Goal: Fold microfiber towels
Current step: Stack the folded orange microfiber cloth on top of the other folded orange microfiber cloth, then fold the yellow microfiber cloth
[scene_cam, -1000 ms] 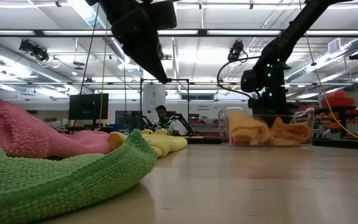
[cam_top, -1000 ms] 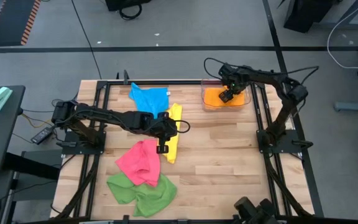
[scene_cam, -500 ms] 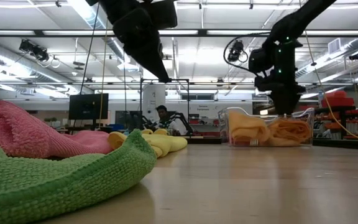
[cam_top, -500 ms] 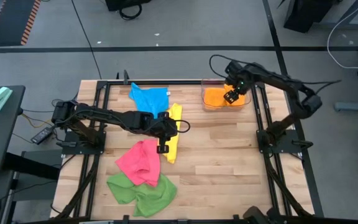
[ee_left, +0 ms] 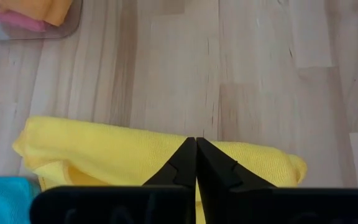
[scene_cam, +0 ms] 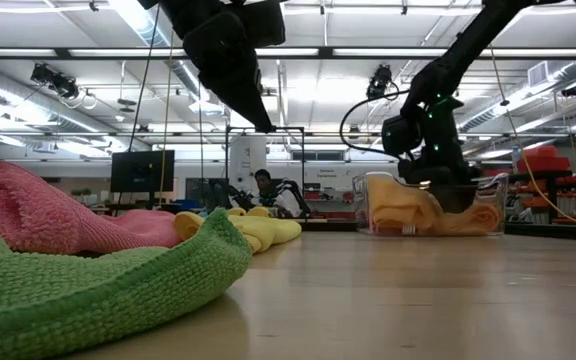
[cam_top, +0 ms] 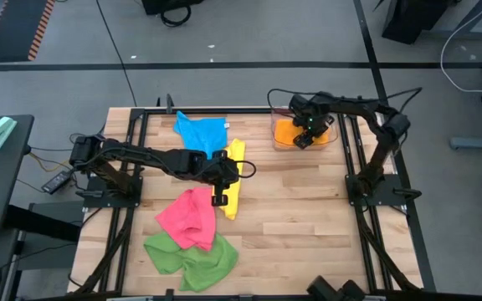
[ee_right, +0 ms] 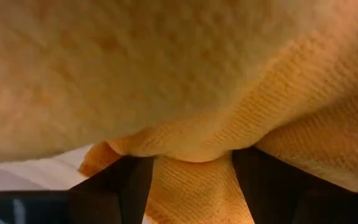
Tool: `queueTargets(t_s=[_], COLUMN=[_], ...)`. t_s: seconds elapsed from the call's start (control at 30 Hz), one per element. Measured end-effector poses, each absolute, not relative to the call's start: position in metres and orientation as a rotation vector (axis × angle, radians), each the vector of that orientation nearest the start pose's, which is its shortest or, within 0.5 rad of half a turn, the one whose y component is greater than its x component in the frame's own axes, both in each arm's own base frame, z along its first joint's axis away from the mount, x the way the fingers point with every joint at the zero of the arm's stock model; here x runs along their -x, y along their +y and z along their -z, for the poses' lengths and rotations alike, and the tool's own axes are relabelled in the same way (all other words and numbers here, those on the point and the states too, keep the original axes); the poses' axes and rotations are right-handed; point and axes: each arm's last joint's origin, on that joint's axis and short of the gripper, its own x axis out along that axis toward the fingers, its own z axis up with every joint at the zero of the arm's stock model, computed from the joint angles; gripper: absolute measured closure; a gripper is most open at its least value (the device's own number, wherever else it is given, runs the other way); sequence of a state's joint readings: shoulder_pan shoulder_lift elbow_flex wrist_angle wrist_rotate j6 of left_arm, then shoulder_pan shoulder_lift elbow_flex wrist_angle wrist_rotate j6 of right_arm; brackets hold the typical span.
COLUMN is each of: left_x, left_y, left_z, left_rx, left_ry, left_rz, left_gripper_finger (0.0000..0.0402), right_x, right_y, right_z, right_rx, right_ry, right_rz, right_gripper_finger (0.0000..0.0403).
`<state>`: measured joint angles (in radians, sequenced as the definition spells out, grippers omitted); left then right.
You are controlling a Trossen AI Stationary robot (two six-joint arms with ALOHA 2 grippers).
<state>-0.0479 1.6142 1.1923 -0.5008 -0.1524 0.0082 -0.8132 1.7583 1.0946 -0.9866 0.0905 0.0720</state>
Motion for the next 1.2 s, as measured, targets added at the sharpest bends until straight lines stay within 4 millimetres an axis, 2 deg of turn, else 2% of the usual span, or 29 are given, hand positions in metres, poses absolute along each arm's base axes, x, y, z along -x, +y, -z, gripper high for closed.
queueTargets(t_s=[0.1, 0.23, 0.37, 0.5, 0.73, 0.87, 0.97, 1.1, 1.2], left_x=[-0.337, -0.337, -0.337, -0.337, -0.337, -0.337, -0.337, -0.337, -0.337], left_y=[-0.012, -0.012, -0.012, -0.012, -0.012, -0.012, -0.012, -0.012, -0.012], left_z=[-0.245, -0.245, -0.245, -0.245, -0.245, -0.245, -0.245, -0.245, -0.245], left_rx=[-0.101, -0.103, -0.103, -0.103, -0.096, -0.096, -0.095, -0.096, -0.110], left_ry=[0.924, 0.924, 0.923, 0.923, 0.923, 0.923, 0.924, 0.924, 0.925], left_rz=[-0.093, -0.092, -0.092, -0.092, -0.095, -0.096, -0.096, -0.096, -0.088], left_gripper_finger=[0.0381, 0.0379, 0.0388, 0.0390, 0.0374, 0.0376, 0.0383, 0.0390, 0.0390], right_x=[-0.195, -0.188, -0.179, -0.177, -0.188, -0.192, -0.189, -0.183, -0.180], right_y=[-0.213, -0.216, -0.224, -0.237, -0.248, -0.246, -0.242, -0.235, -0.224], right_z=[-0.178, -0.214, -0.227, -0.215, -0.167, -0.164, -0.179, -0.215, -0.234], right_rx=[-0.637, -0.595, -0.560, -0.535, -0.569, -0.554, -0.547, -0.508, -0.484], right_ry=[1.521, 1.378, 1.289, 1.247, 1.339, 1.365, 1.333, 1.228, 1.155], right_rz=[0.766, 0.808, 0.884, 0.931, 0.908, 0.891, 0.890, 0.910, 0.833], right_gripper_finger=[0.0175, 0.0175, 0.0175, 0.0182, 0.0206, 0.0216, 0.0219, 0.0219, 0.0219])
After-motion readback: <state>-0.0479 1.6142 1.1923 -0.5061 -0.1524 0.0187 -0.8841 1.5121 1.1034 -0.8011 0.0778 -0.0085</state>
